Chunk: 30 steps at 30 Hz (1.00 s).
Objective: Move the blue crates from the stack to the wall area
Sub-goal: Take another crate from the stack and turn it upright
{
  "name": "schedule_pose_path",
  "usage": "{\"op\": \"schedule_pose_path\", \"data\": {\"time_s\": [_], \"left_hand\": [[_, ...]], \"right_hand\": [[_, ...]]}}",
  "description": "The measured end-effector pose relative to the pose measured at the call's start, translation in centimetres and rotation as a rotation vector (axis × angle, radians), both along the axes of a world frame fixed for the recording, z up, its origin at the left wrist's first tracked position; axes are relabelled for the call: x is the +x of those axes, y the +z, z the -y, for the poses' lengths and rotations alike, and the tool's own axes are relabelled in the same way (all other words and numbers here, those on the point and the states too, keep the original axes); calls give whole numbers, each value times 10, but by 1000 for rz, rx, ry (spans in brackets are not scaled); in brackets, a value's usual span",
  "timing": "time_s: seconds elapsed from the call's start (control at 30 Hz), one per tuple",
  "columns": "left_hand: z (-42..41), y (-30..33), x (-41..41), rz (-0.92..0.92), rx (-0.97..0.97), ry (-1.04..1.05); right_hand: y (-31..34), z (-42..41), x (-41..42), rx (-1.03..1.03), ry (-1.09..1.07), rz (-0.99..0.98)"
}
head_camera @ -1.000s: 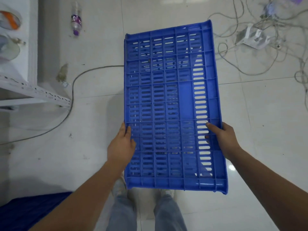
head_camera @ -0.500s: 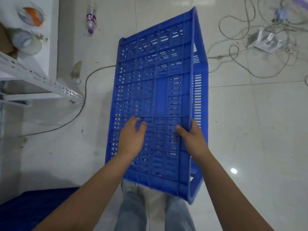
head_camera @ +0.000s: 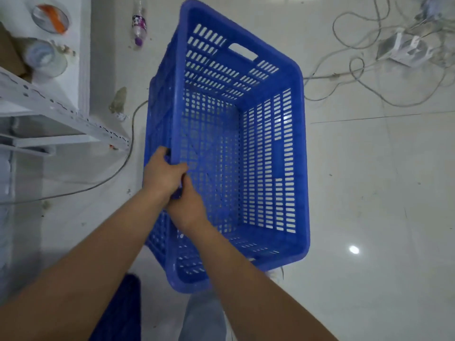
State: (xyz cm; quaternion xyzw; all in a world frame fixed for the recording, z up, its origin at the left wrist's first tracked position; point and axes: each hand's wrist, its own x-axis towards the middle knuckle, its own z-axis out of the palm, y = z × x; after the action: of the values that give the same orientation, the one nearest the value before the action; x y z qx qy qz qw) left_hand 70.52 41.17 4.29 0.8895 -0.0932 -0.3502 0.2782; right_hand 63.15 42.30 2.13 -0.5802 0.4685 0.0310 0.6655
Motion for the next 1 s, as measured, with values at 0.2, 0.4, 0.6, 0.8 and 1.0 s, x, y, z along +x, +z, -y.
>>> {"op": "schedule_pose_path", "data": {"time_s": [0.2,0.4,0.6,0.8,1.0], "left_hand": [[-32,-31,13,-37,-1,127],[-48,-71,-8,-240,-33,329],[-54,-124,-41,-391,-31,416],[-61,-150,-59,-474,17,361],[-44,-145,-24,-179,98,59]], "right_hand": [[-23,-47,-13,175,120,-170],[-57,-59,-69,238,233,-362],[-92,-49,-117,144,393,-542],[-111,-40,-144,88,487,-622],[-113,-43,-130,-52,596,-602]]}}
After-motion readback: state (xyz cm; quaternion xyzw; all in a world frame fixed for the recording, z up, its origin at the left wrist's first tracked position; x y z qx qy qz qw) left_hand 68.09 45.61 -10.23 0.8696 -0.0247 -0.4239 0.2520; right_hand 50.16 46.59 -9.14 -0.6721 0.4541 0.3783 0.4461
